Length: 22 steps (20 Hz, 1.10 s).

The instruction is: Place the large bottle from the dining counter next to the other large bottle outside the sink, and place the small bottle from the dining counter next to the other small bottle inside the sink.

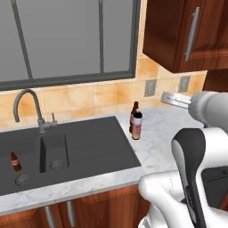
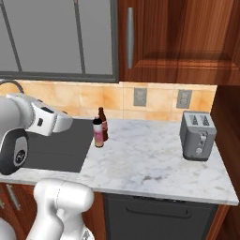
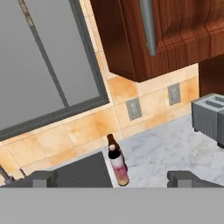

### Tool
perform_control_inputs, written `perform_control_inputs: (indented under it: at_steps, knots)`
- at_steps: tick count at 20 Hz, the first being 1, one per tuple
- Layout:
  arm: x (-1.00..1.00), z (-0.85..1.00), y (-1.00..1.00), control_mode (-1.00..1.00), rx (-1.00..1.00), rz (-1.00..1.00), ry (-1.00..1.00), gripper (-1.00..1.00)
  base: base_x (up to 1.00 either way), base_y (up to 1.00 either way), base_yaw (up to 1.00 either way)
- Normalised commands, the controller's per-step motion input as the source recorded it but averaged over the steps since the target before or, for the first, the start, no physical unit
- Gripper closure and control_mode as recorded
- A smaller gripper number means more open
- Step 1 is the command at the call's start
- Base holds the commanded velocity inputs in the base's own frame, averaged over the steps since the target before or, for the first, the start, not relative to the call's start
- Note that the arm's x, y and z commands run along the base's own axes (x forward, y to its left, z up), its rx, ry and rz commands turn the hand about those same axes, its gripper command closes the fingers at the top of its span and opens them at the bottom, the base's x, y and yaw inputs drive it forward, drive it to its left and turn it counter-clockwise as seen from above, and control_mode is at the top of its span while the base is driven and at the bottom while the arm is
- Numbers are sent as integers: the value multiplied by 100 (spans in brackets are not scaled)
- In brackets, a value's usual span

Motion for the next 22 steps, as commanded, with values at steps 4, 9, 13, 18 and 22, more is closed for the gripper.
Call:
perform_control_inputs:
  at_steps: [4, 9, 13, 18, 22]
  knots:
    - [0, 0, 0, 100, 0, 0, 0, -100, -62, 1, 3]
    - [0, 0, 0, 100, 0, 0, 0, -100, -92, 21, 0]
    - [0, 0, 0, 100, 0, 0, 0, -100, -100, 25, 0]
    - [0, 0, 0, 100, 0, 0, 0, -100, -100, 39, 0]
    - [0, 0, 0, 100, 0, 0, 0, -100, -100, 42, 0]
